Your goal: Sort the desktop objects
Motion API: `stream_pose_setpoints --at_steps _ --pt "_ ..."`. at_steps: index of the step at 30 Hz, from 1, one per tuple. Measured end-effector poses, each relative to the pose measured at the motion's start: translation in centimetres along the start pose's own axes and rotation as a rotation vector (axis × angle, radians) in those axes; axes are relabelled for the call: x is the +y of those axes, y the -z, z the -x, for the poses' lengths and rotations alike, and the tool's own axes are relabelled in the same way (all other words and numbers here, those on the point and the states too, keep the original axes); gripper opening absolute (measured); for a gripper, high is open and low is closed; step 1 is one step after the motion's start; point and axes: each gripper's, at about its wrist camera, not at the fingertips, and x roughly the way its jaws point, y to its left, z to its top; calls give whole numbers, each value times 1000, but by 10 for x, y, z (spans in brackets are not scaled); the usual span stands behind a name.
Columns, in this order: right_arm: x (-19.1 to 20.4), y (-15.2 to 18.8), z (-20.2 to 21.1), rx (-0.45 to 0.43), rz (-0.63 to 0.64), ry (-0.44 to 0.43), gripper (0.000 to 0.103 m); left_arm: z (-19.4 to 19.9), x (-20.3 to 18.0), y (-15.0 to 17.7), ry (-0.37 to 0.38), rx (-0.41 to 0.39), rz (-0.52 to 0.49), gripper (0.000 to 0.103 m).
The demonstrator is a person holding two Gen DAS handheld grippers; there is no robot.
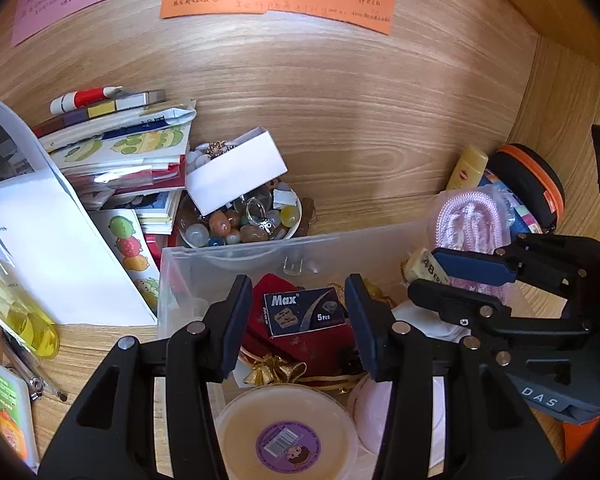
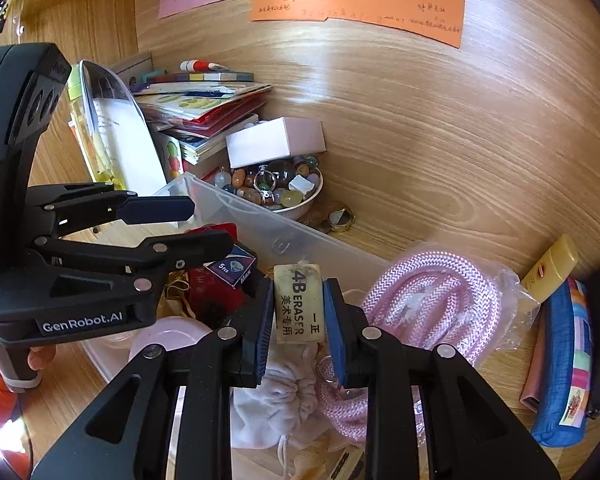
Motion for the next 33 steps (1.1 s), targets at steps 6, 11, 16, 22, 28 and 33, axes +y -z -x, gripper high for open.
stream_pose_setpoints --at_steps 6,11,16,22,28,33 --pt "3 -2 15 -33 10 30 44 8 1 -3 4 -20 10 58" --pt "7 -2 30 -66 25 68 53 22 2 -3 -2 -42 17 69" --pt "9 2 48 -91 29 93 59 41 -2 1 -6 -77 13 85" --pt "12 13 73 -120 21 111 61 65 -12 10 -41 -114 -2 94" --pt "15 31 101 -156 2 141 77 89 -24 25 -76 -147 -16 96" --pt "17 47 119 -167 -25 148 82 105 -32 39 -78 -160 -9 96"
